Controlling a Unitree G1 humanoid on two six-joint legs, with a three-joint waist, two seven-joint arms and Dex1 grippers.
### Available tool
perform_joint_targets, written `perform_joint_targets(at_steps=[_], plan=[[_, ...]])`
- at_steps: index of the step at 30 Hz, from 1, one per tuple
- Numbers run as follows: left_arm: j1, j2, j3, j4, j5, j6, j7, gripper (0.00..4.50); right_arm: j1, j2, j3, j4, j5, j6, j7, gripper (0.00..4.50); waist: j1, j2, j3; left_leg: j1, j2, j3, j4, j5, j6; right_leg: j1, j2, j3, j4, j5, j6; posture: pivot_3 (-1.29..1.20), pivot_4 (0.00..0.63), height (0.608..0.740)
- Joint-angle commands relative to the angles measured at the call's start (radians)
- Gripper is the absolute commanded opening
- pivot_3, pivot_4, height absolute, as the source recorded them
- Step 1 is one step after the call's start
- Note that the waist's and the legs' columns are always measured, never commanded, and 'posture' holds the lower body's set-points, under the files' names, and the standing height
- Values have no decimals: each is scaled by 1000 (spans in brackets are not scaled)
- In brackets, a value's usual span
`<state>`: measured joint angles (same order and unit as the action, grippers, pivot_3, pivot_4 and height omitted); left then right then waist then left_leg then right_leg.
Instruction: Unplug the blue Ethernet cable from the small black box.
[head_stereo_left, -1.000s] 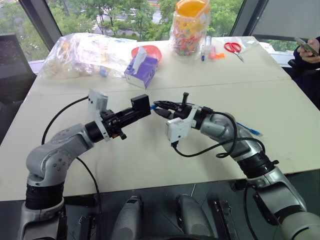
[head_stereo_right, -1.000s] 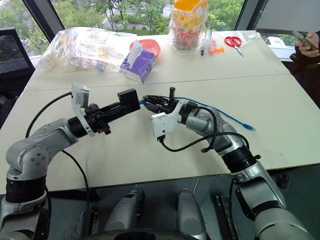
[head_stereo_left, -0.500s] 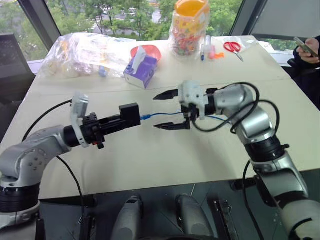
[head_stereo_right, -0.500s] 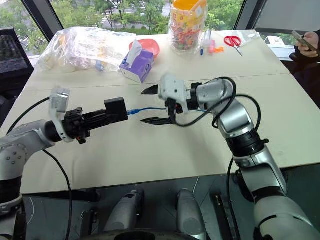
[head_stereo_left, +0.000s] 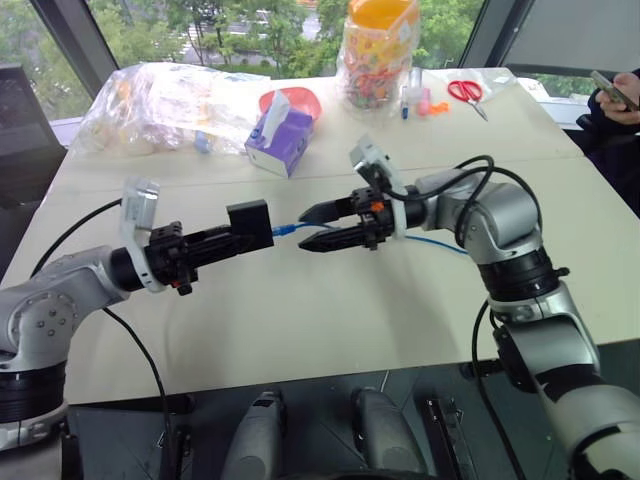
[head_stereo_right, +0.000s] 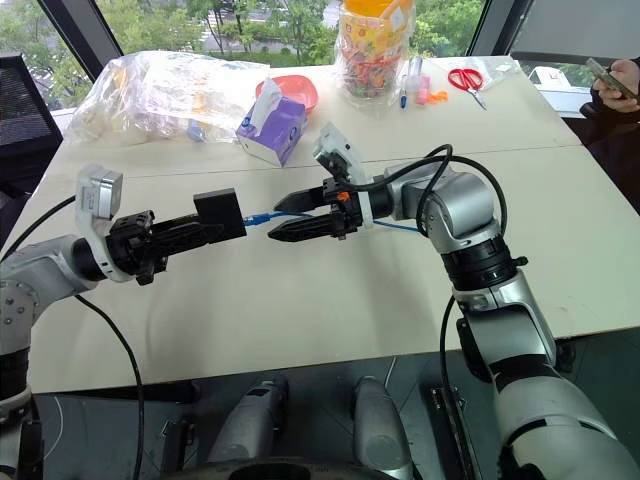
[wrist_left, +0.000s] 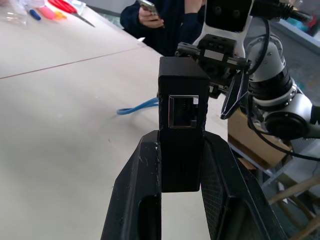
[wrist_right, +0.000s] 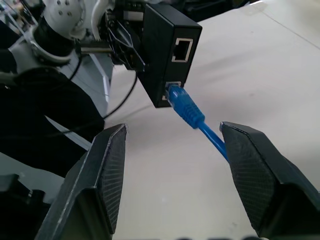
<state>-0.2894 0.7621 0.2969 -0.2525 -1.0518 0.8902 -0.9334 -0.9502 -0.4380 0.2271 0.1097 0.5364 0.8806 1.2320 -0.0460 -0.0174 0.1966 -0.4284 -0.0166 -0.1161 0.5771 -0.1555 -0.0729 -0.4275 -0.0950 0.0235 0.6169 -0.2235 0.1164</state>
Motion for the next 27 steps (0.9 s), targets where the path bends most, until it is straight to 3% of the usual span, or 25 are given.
perform_joint_targets(at_steps=[1,3,6,27], plan=[[-17,11,37,-37,-36,2,4,475,-42,40,-16,14,24,19,-12,2998,1,0,0,0,0,0,0,0,0,0,0,0,0,0,0,0,150,728],[-17,12,36,-41,-38,3,6,475,-48,56,-16,28,23,24,-16,2998,1,0,0,0,0,0,0,0,0,0,0,0,0,0,0,0,150,728],[-13,12,36,-46,-38,3,7,475,-64,78,-23,51,25,39,-25,1751,3,0,0,-1,0,0,0,0,0,0,0,0,0,0,0,0,150,728],[-18,5,27,-54,-32,-8,19,475,-73,78,22,64,5,36,26,1751,1,0,0,0,0,0,0,0,0,0,0,0,0,0,0,0,150,728]])
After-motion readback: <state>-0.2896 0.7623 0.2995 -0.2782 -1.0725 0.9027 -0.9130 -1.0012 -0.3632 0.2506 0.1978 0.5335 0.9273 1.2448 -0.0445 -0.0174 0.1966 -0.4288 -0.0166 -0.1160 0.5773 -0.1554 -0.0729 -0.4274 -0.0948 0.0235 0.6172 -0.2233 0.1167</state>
